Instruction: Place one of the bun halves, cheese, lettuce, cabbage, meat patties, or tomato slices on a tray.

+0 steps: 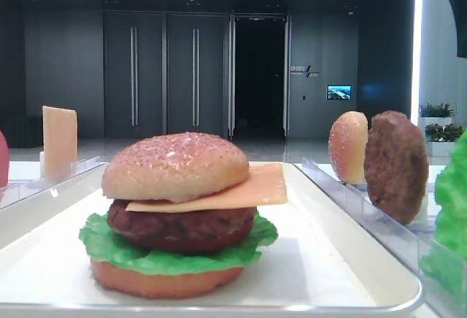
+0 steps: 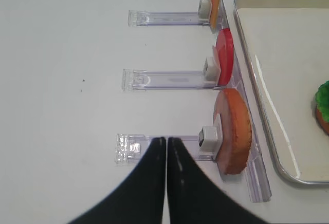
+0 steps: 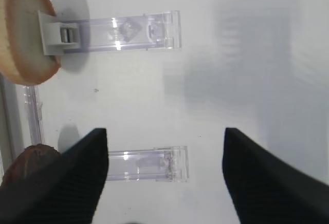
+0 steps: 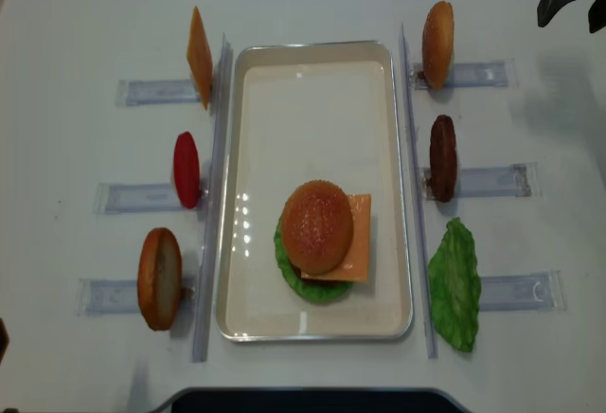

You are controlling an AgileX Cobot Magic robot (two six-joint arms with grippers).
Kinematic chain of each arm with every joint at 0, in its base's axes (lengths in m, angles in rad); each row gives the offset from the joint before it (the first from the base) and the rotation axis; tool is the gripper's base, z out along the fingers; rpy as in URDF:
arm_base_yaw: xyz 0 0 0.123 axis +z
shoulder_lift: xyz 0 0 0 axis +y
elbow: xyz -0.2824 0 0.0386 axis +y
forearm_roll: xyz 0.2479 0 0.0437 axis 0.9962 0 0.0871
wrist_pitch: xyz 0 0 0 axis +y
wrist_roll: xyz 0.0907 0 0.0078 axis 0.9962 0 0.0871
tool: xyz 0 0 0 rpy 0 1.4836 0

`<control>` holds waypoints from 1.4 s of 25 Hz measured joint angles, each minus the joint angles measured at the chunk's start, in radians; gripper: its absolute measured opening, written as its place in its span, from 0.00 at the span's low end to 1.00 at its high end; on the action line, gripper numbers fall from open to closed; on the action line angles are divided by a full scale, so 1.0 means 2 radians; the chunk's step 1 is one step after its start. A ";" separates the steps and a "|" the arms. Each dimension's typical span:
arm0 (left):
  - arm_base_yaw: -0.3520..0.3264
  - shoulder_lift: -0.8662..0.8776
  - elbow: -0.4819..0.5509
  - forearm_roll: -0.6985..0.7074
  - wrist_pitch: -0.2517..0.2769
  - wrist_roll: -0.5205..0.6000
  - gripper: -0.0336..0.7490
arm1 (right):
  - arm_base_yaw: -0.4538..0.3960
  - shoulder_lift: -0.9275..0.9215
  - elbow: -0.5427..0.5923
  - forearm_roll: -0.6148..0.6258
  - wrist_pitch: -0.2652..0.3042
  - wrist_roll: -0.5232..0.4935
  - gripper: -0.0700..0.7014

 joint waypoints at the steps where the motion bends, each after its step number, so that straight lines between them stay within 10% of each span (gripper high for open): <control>1: 0.000 0.000 0.000 0.000 0.000 0.000 0.04 | 0.000 0.000 0.000 -0.003 0.000 0.000 0.72; 11: 0.000 0.000 0.000 0.000 0.000 0.000 0.04 | 0.000 -0.045 0.039 -0.014 0.000 0.000 0.72; 35: 0.000 0.000 0.000 0.000 0.000 0.000 0.04 | 0.000 -0.415 0.344 -0.025 0.002 0.000 0.72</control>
